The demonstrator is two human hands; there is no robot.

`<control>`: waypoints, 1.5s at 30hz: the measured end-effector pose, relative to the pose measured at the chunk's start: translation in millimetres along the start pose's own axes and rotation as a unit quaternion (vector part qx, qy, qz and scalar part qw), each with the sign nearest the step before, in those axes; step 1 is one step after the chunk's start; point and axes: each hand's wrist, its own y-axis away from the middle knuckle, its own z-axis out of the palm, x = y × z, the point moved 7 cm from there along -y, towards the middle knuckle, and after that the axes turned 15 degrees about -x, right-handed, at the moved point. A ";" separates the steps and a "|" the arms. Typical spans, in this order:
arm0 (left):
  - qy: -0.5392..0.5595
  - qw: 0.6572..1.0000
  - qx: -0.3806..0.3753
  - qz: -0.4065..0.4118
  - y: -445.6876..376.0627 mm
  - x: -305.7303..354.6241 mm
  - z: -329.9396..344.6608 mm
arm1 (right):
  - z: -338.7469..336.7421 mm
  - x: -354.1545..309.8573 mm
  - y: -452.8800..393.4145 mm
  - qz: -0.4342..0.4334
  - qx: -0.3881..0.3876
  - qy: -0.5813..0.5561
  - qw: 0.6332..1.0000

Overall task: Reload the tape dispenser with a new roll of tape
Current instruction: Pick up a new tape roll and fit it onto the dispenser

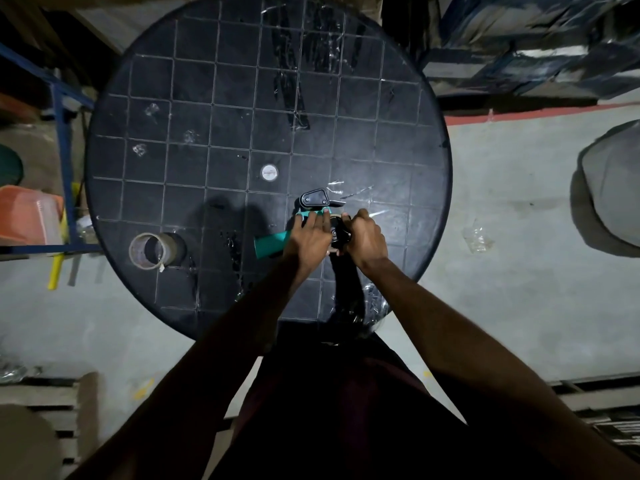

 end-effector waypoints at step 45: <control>0.006 1.000 0.010 -0.009 -8.0 -3.8 -3.3 | 18.0 7.6 0.9 -0.007 -0.024 0.023 0.999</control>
